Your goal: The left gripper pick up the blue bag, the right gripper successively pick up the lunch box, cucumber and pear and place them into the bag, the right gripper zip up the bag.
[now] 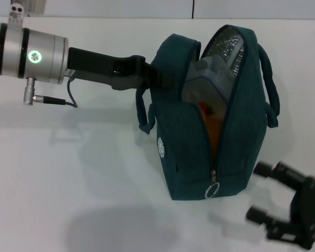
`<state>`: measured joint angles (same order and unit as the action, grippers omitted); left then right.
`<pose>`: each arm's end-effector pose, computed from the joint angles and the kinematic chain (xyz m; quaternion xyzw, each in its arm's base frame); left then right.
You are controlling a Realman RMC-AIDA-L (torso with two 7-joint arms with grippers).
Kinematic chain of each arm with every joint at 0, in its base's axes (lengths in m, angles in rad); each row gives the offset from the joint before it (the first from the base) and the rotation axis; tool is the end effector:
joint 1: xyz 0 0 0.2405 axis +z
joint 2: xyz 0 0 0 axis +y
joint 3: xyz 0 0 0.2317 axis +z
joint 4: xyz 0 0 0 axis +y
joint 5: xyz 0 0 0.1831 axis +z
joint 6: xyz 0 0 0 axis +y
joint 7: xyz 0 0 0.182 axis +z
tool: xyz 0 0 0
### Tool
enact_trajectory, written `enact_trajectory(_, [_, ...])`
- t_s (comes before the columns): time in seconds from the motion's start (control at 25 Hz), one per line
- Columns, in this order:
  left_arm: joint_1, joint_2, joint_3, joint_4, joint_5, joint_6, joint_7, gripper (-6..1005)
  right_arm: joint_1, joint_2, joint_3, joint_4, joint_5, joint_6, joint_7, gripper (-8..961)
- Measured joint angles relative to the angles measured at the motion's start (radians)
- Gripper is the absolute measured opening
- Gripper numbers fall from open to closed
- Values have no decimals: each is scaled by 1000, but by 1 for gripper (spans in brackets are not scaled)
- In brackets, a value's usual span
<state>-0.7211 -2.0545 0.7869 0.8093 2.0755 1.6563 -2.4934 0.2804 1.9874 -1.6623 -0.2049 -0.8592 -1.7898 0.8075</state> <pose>-0.1465 0.3353 -0.0121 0.8139 0.5491 0.1865 0.0355 0.2133 0.1966 -0.0350 -0.8734 0.1696 0.4469 0.0935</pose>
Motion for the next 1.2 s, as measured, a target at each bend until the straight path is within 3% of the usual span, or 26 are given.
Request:
enact_trajectory(0.08, [0,-2,0,-1,1,-1,0,42,-9,16,-1,8,-38,46,-56,867])
enact_trajectory(0.2, [-3,-5,1,-1,1,-1,0,42,-13,24,-5,10,-69,142,-85,877])
enact_trajectory(0.56, [-3,-7,2,-2,1,-3,1,42,36,33,-24,-4,-71,259,-72,879])
enact_trajectory(0.84, [0,-7,1,-2,-1,-3,9,42,53,36,-137,-101,-68,380,0,871])
enact_trajectory(1.2, [0,-7,2,-4,-5,-3,11,42,53,36,-150,-115,-28,420,10,861])
